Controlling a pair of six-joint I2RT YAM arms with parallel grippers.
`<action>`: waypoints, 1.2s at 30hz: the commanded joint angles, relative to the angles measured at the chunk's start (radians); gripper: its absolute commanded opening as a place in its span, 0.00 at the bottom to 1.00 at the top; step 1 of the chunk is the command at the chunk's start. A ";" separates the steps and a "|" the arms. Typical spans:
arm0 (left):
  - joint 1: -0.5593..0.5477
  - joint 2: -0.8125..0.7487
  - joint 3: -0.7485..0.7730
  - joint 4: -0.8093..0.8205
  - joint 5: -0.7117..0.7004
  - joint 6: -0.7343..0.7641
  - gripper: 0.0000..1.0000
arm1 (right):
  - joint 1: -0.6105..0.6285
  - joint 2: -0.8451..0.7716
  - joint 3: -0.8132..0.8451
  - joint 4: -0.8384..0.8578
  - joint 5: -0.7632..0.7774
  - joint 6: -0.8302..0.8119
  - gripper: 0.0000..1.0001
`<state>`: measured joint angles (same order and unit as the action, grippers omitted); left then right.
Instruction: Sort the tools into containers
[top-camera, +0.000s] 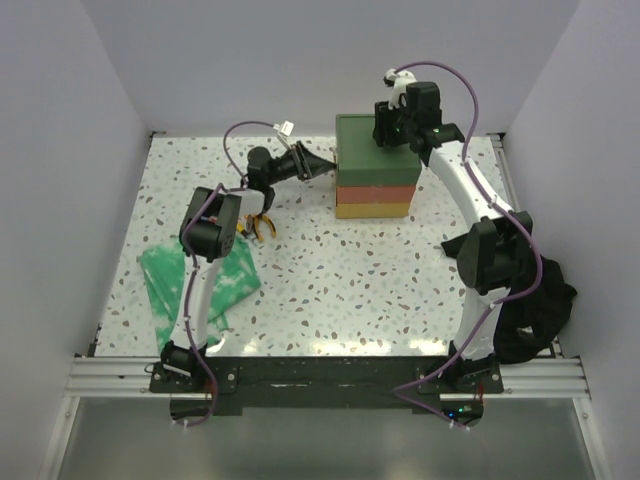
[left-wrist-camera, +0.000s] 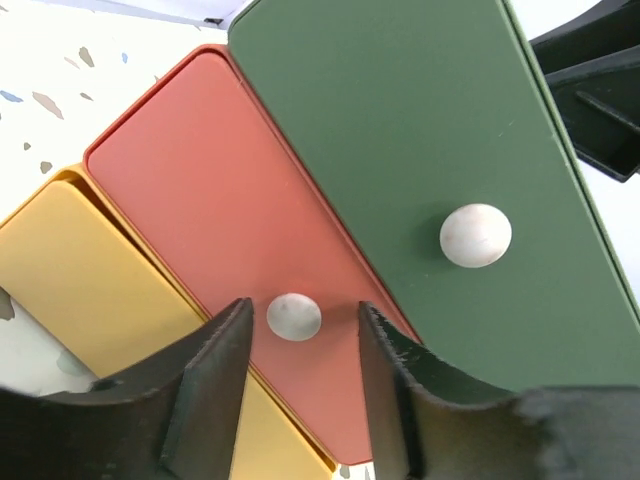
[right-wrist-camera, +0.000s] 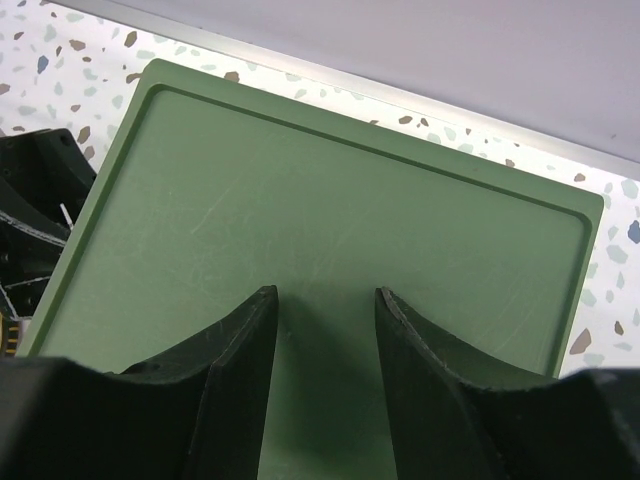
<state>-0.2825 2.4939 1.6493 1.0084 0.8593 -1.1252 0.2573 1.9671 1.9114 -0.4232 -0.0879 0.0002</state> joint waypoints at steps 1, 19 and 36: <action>0.000 0.011 0.035 0.058 0.004 -0.007 0.47 | 0.003 -0.001 0.009 -0.037 0.019 0.011 0.47; 0.000 0.008 0.007 0.128 0.043 -0.032 0.24 | 0.003 0.012 -0.025 -0.048 0.036 0.006 0.45; 0.143 -0.223 -0.354 0.144 0.101 0.051 0.06 | -0.027 0.003 -0.113 -0.011 0.062 -0.036 0.42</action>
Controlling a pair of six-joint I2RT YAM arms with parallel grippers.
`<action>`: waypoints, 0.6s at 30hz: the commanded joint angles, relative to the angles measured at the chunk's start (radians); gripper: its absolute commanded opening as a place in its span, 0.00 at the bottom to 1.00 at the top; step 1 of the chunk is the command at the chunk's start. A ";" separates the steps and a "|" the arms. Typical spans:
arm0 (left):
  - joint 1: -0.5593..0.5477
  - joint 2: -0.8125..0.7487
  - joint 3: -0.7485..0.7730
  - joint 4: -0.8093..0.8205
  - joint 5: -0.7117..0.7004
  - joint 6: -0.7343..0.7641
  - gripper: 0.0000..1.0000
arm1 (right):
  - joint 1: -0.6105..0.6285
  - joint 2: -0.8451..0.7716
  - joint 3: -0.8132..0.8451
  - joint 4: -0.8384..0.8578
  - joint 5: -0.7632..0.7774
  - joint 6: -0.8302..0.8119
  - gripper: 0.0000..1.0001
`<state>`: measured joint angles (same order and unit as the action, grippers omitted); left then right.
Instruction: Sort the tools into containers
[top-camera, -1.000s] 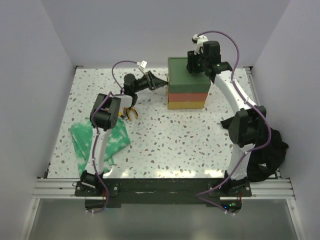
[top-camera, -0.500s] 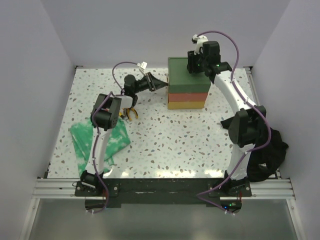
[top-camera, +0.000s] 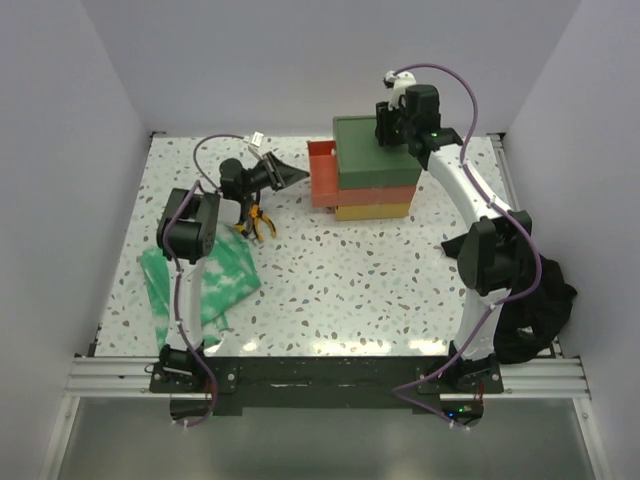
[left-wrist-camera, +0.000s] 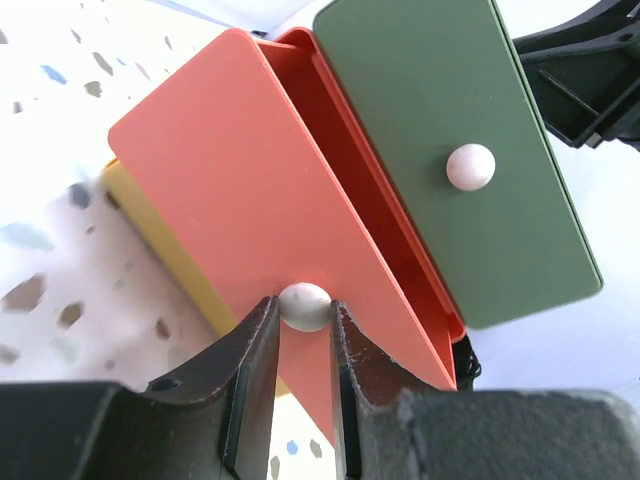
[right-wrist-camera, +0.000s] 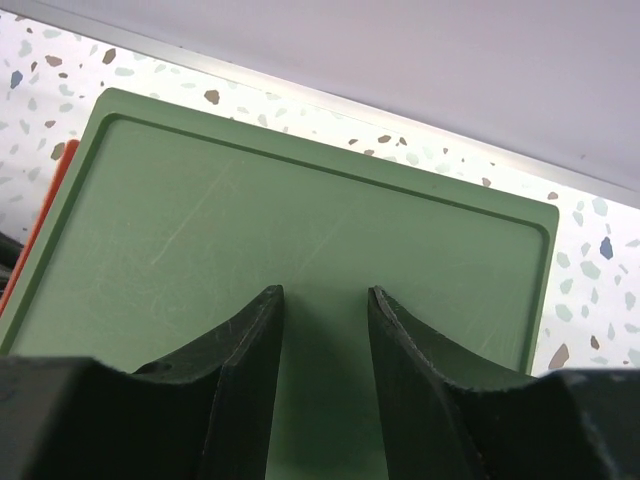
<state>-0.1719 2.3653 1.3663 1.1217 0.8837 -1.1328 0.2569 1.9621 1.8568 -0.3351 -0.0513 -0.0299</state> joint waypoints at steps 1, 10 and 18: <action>0.037 -0.104 -0.079 0.009 0.078 0.070 0.06 | -0.030 0.008 -0.064 -0.099 0.025 -0.002 0.42; 0.078 -0.178 -0.059 -0.281 0.086 0.284 0.23 | -0.056 -0.002 -0.096 -0.082 -0.015 0.019 0.42; 0.100 -0.336 -0.073 -0.520 0.012 0.472 0.54 | -0.062 0.007 -0.082 -0.078 -0.035 0.022 0.42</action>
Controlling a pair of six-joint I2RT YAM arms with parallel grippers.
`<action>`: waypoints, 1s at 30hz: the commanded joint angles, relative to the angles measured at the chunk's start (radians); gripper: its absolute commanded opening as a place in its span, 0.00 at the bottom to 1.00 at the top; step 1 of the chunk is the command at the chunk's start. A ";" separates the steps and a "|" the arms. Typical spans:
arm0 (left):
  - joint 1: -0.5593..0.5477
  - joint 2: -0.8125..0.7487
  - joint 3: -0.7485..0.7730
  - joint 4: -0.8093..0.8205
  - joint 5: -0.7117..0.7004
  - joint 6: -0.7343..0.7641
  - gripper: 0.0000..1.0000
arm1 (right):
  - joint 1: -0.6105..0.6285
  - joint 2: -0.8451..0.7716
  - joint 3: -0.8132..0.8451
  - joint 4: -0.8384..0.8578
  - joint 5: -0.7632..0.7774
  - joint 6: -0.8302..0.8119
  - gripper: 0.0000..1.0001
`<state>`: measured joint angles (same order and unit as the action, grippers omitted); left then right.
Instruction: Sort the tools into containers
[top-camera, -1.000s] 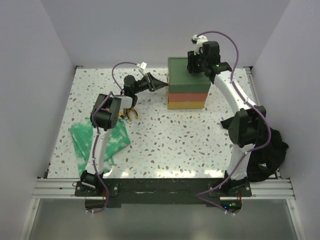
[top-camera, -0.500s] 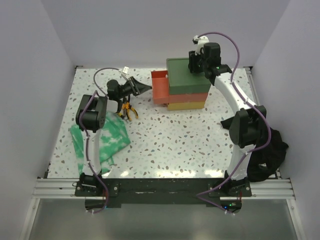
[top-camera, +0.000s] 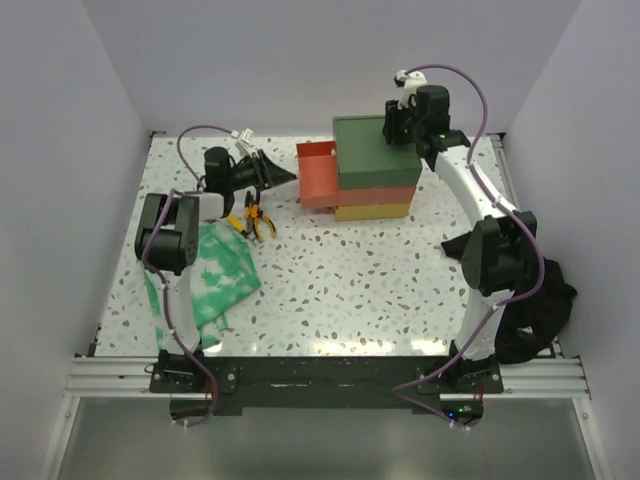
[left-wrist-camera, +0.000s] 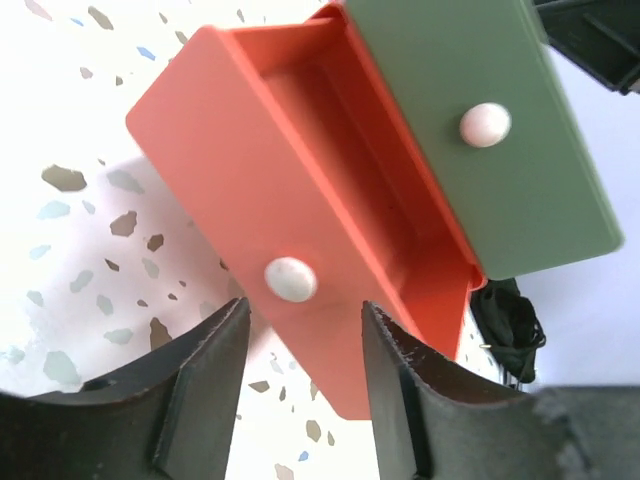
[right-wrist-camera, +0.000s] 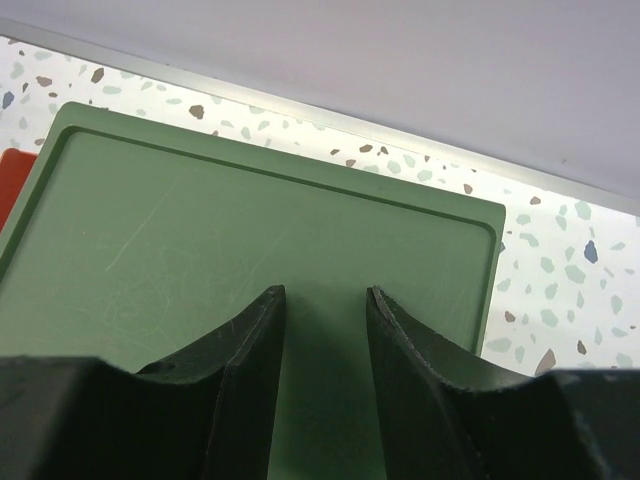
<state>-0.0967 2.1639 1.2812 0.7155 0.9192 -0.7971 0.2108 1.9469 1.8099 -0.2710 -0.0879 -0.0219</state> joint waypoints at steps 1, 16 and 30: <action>0.034 -0.172 0.010 -0.155 -0.028 0.144 0.55 | -0.016 0.023 -0.034 -0.140 -0.001 0.042 0.42; 0.052 -0.444 -0.037 -0.855 -0.632 0.838 0.57 | -0.016 0.001 -0.067 -0.119 -0.010 0.089 0.48; 0.052 -0.372 0.019 -0.950 -0.836 0.752 0.56 | -0.010 -0.005 -0.052 -0.154 -0.039 0.070 0.52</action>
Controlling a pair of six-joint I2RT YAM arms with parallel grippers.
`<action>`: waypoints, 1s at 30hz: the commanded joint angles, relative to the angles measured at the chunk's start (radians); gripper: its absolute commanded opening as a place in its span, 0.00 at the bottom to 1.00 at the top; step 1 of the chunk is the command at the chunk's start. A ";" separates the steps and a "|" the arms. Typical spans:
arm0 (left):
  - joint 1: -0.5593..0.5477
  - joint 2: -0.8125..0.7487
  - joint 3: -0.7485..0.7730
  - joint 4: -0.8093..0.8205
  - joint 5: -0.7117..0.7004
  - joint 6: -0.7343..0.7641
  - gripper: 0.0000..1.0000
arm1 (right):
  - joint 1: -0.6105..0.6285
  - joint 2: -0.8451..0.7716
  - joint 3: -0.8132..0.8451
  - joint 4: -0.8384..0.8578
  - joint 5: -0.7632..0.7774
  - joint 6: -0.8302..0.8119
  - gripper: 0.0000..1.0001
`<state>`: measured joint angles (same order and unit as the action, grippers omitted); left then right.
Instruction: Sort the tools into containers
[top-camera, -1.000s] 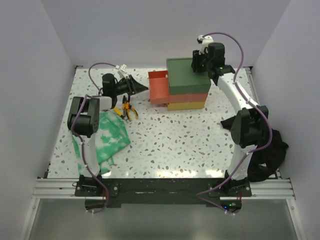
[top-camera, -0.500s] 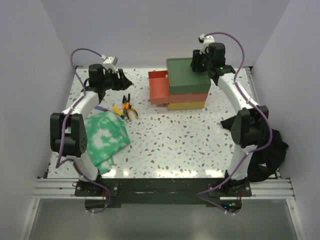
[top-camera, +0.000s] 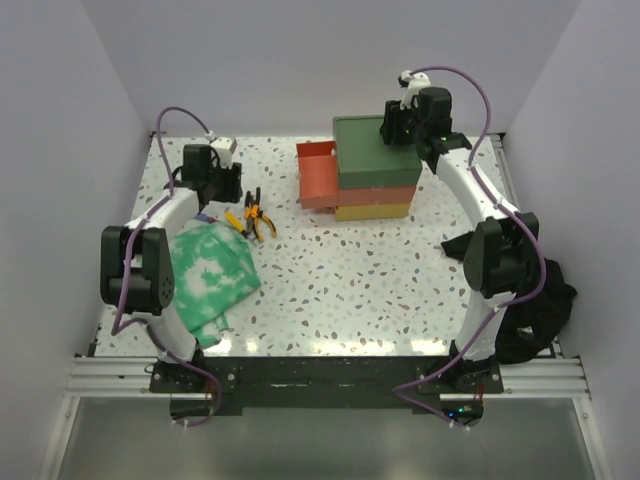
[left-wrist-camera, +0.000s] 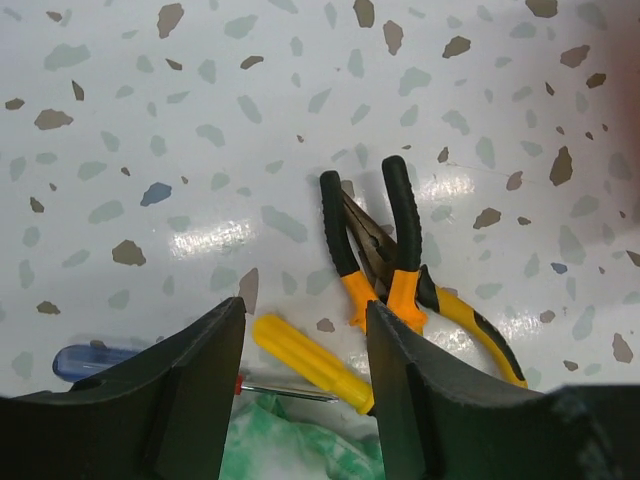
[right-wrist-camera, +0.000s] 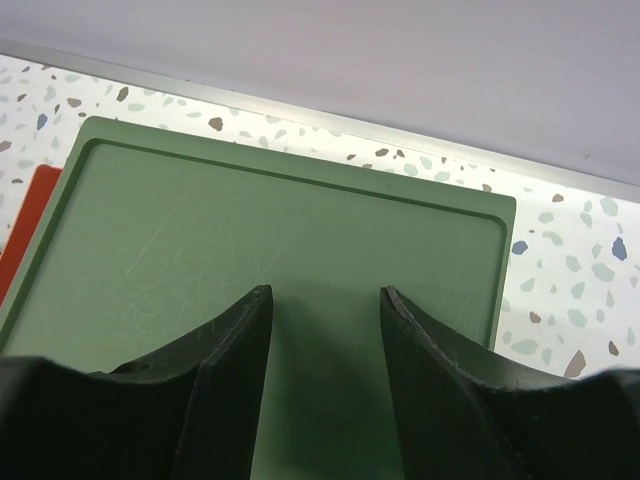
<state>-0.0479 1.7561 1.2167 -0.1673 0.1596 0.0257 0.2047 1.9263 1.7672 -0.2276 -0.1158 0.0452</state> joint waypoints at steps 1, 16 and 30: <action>0.003 0.070 0.105 -0.124 -0.087 -0.095 0.55 | -0.002 0.016 -0.006 -0.200 -0.015 -0.011 0.52; -0.044 0.080 0.052 -0.110 -0.020 -0.063 0.54 | 0.004 -0.093 -0.115 -0.179 -0.025 -0.053 0.55; -0.044 0.068 -0.032 -0.170 -0.097 -0.188 0.54 | 0.004 -0.102 -0.130 -0.162 0.004 -0.039 0.57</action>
<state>-0.0959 1.8370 1.2270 -0.3454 0.0853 -0.1005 0.2085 1.8313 1.6772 -0.2790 -0.1234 -0.0074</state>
